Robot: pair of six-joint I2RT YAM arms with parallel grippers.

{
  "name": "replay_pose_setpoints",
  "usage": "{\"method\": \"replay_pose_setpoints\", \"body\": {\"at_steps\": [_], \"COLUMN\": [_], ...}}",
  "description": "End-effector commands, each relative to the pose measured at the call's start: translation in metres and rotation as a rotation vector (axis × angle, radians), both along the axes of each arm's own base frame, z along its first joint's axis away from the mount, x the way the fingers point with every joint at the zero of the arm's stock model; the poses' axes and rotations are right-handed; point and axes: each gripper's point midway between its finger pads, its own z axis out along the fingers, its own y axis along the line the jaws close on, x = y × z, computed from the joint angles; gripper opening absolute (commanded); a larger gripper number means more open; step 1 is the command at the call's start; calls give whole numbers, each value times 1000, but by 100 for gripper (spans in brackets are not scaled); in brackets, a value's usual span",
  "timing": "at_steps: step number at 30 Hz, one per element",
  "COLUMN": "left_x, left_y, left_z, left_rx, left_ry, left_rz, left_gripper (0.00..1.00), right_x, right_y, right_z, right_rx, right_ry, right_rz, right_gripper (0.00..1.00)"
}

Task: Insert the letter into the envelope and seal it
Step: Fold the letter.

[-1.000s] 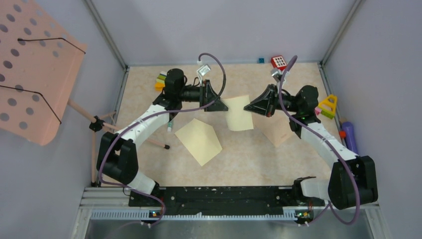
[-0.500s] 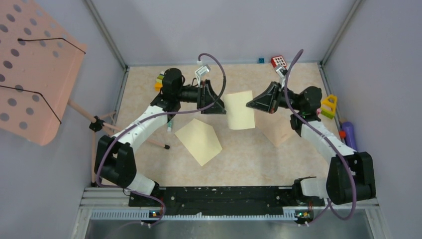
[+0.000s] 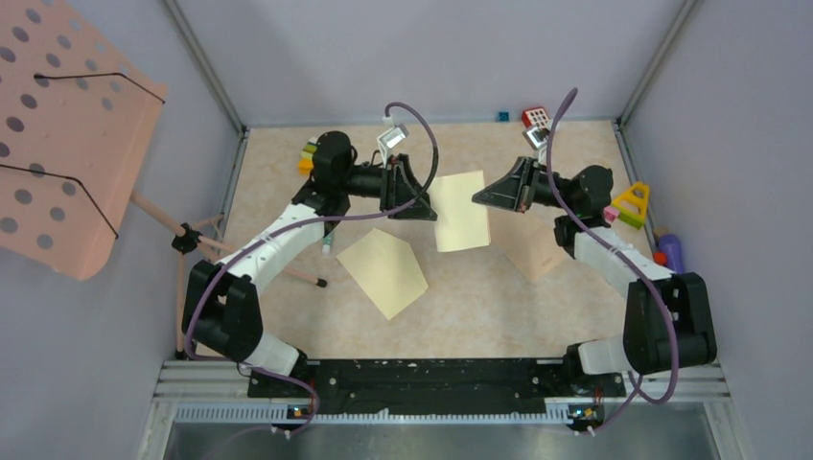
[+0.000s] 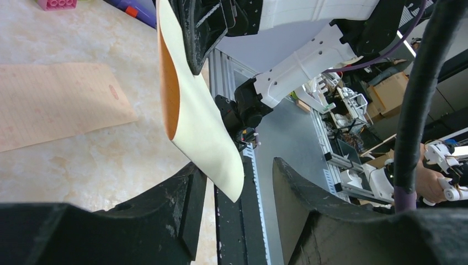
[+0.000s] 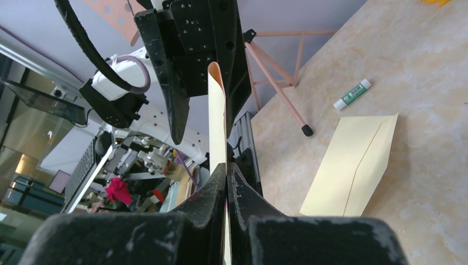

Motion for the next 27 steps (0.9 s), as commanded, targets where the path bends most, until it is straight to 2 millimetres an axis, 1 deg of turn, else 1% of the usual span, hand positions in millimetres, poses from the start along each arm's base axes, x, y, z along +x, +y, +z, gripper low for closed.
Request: {"method": "replay_pose_setpoints", "body": {"at_steps": [1,6,8,10,12,16,18,19,21,22,24,25,27], "left_x": [-7,-13,-14,-14,-14,-13,-11,-9,-5,-2,4,9,16], "left_y": [-1,-4,-4,-5,-5,-7,-7,-8,-10,-10,-10,-10,-8], "left_z": [5,2,1,-1,-1,-1,-2,-3,-4,-6,-10,-11,-15], "left_rx": [-24,-20,-19,-17,-17,-15,-13,-10,-6,-1,14,20,30], "left_ry": [-55,-53,-54,-51,-51,-47,-43,-40,-36,-32,-27,-25,-14], "left_rz": [-33,-65,-70,-74,-78,-74,-66,-56,-37,-22,11,31,69], "left_gripper": [51,51,47,38,25,4,1,0,0,0,0,0,0], "right_x": [5,4,4,4,3,1,0,-1,-4,-5,-8,-10,-14], "right_y": [-1,0,-1,-1,-1,-1,-1,-1,-1,-1,-1,-2,-2], "right_z": [19,24,26,26,27,29,30,30,32,33,33,33,32], "right_rx": [40,57,61,63,66,68,68,68,62,57,44,38,27], "right_ry": [-30,-15,-16,-15,-16,-25,-31,-40,-71,-89,-120,-141,-176], "right_rz": [-14,-6,-6,-4,-1,4,7,9,13,16,29,35,42], "right_gripper": [0,0,0,0,0,0,0,2,25,40,61,67,73]}}
